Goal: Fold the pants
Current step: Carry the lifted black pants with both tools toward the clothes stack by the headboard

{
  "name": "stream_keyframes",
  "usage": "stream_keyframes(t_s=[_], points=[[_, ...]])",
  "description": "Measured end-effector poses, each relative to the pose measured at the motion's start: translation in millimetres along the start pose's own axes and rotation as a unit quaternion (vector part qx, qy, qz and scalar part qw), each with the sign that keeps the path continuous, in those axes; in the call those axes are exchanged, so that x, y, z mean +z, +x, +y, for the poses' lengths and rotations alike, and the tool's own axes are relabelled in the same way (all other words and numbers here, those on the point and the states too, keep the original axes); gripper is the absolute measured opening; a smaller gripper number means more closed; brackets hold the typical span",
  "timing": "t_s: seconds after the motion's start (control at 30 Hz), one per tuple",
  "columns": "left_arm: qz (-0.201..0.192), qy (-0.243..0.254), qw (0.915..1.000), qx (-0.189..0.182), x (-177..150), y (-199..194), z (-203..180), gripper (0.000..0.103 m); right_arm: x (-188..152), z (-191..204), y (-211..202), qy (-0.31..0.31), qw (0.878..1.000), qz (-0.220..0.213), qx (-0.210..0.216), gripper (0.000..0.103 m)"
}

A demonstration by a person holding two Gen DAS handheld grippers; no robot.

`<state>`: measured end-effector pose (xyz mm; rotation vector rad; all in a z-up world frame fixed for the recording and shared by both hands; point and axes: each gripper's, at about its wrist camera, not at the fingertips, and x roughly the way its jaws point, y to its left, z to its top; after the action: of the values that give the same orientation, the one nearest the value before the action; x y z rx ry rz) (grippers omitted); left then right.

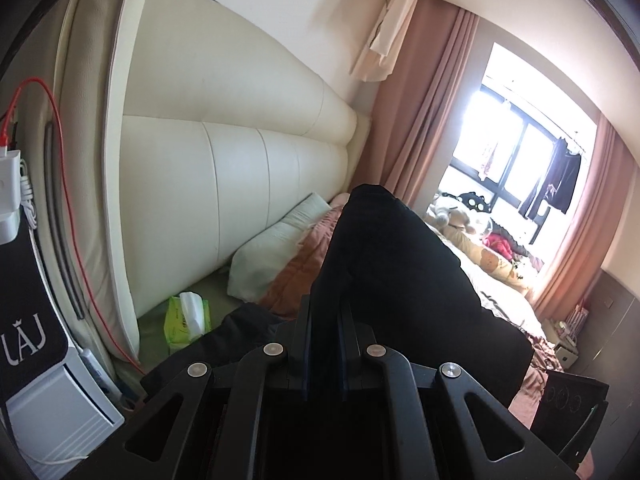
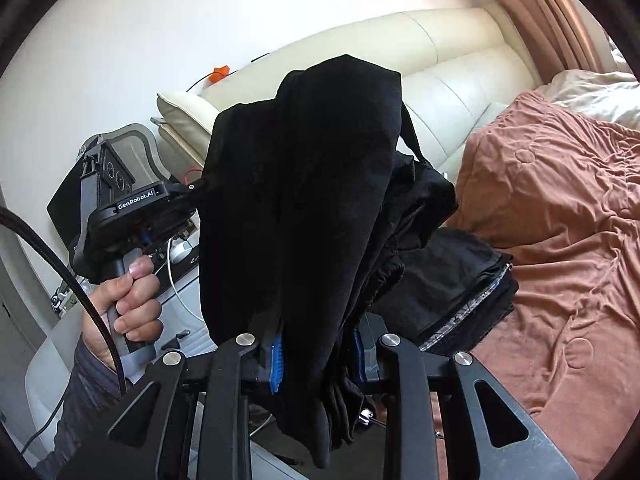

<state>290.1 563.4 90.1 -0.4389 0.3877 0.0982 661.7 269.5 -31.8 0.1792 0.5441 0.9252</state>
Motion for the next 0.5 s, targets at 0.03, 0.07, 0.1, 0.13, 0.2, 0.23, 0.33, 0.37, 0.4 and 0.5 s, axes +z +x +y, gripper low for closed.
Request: stream_keyframes(t_s=[0.03,0.07,0.1,0.13,0.2,0.23,0.33,0.37,0.4,0.5], points=[[0.002,0.001,1.0000,0.007,0.9,6.4,2.5,0.010,1.9,-2.2,5.7,0.003,1.000,0.000,-0.001,0.023],[0.004,0.000,0.9999,0.013,1.8,13.4,5.8,0.010,2.3,-3.9,7.0,0.006,1.000,0.000,0.000,0.023],[0.007,-0.002,0.9998,0.018,2.3,20.3,9.1,0.010,0.4,-4.4,8.3,0.010,1.000,0.001,0.001,0.023],[0.011,-0.004,0.9997,0.023,2.7,27.7,13.0,0.010,-0.7,-6.6,11.3,0.015,1.000,0.003,0.002,0.023],[0.016,-0.007,0.9994,0.031,4.5,41.3,19.4,0.010,-1.5,-10.3,21.9,0.026,1.000,0.008,0.003,0.023],[0.020,-0.008,0.9992,0.035,5.2,47.9,21.5,0.010,-0.5,-13.3,27.1,0.031,0.999,0.011,0.003,0.023],[0.030,-0.007,0.9985,0.045,7.7,67.7,26.0,0.010,1.6,-14.5,34.6,0.041,0.999,0.016,0.004,0.023],[0.034,-0.006,0.9982,0.049,8.2,74.6,27.6,0.010,2.2,-14.8,38.5,0.044,0.999,0.017,0.005,0.023],[0.039,-0.006,0.9978,0.053,8.3,81.7,29.4,0.010,1.7,-17.8,41.0,0.048,0.999,0.018,0.005,0.023],[0.052,-0.005,0.9966,0.063,8.6,102.7,34.5,0.010,2.2,-25.4,54.7,0.058,0.998,0.024,0.004,0.023]])
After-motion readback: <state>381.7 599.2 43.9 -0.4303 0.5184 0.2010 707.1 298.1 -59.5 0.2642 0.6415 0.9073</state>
